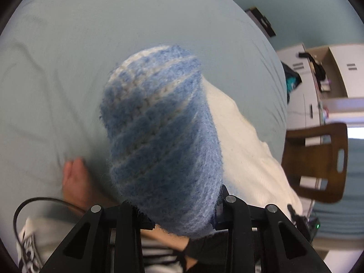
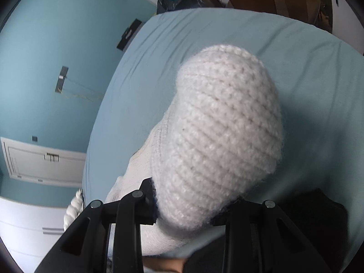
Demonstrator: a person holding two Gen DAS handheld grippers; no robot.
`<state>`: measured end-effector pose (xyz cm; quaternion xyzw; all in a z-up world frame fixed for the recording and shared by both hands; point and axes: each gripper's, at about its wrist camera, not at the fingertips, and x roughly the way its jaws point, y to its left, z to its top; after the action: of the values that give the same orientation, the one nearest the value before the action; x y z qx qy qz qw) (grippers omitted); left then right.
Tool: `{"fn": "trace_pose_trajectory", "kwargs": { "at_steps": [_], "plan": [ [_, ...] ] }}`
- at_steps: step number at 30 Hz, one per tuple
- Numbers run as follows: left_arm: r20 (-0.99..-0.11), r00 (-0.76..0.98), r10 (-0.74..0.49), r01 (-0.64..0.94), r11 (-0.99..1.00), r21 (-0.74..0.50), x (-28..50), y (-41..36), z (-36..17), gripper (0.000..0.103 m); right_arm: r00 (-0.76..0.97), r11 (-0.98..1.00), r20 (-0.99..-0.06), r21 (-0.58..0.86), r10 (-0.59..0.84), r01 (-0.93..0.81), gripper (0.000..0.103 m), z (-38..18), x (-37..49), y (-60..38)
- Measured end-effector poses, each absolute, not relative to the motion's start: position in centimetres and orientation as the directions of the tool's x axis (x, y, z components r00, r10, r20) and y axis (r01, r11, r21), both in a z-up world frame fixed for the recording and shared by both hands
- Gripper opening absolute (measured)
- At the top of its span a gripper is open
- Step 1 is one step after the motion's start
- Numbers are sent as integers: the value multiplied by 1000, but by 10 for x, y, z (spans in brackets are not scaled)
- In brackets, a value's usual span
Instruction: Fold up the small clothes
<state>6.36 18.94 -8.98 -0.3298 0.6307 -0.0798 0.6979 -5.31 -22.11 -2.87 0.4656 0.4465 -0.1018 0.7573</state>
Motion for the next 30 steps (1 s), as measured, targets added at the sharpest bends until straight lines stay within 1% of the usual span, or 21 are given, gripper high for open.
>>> {"fn": "trace_pose_trajectory", "kwargs": {
  "at_steps": [4,7,9,13,15,17,19,20,21,22,23,24,25,26,27,28,29,30],
  "plan": [
    [-839,147,-524,-277,793,-543,40,185,-89,31,532,583,-803,575,268,574,25,-40,-62,-219],
    [-845,84,-528,-353,777,-521,47,182,-110,31,443,596,-851,517,281,614,25,-59,-49,-220],
    [-829,68,-555,-409,742,-530,44,198,-115,31,396,565,-859,512,326,647,26,-66,-38,-224],
    [-757,81,-649,-538,611,-581,72,215,-115,31,365,375,-768,595,527,711,26,-76,-18,-248],
    [-740,104,-665,-563,573,-595,93,218,-114,31,360,343,-751,600,554,723,26,-72,-4,-256],
    [-733,133,-667,-586,544,-601,123,215,-115,31,344,339,-757,584,556,738,27,-70,23,-260],
    [-730,158,-665,-630,501,-593,158,212,-124,33,348,296,-749,577,564,762,31,-72,55,-263],
    [-726,173,-665,-648,478,-593,172,210,-131,35,369,263,-738,585,565,767,37,-74,68,-266],
    [-718,203,-666,-666,444,-599,185,209,-140,38,401,226,-726,598,558,769,45,-79,81,-268],
    [-707,251,-661,-679,400,-615,200,203,-148,49,440,199,-708,624,552,756,51,-86,101,-272],
    [-685,316,-656,-668,359,-652,212,203,-156,65,483,185,-688,658,542,730,65,-92,117,-274],
    [-663,368,-652,-636,345,-691,219,202,-160,72,528,195,-670,696,522,691,77,-99,135,-276],
    [-653,397,-644,-585,371,-721,224,201,-159,79,555,244,-661,726,505,643,79,-107,154,-277],
    [-667,384,-639,-572,403,-715,223,199,-157,81,551,274,-666,727,504,629,79,-115,162,-275],
    [-680,361,-638,-563,433,-704,219,196,-153,83,534,259,-673,713,512,651,79,-124,161,-272],
    [-683,340,-647,-536,464,-706,215,193,-146,88,563,192,-641,731,522,655,79,-133,152,-268],
    [-695,315,-646,-482,522,-703,210,187,-134,94,590,180,-612,758,527,626,79,-133,150,-265],
    [-711,315,-628,-452,560,-694,207,186,-127,96,608,208,-591,786,530,582,79,-131,149,-263]
  ]
}}
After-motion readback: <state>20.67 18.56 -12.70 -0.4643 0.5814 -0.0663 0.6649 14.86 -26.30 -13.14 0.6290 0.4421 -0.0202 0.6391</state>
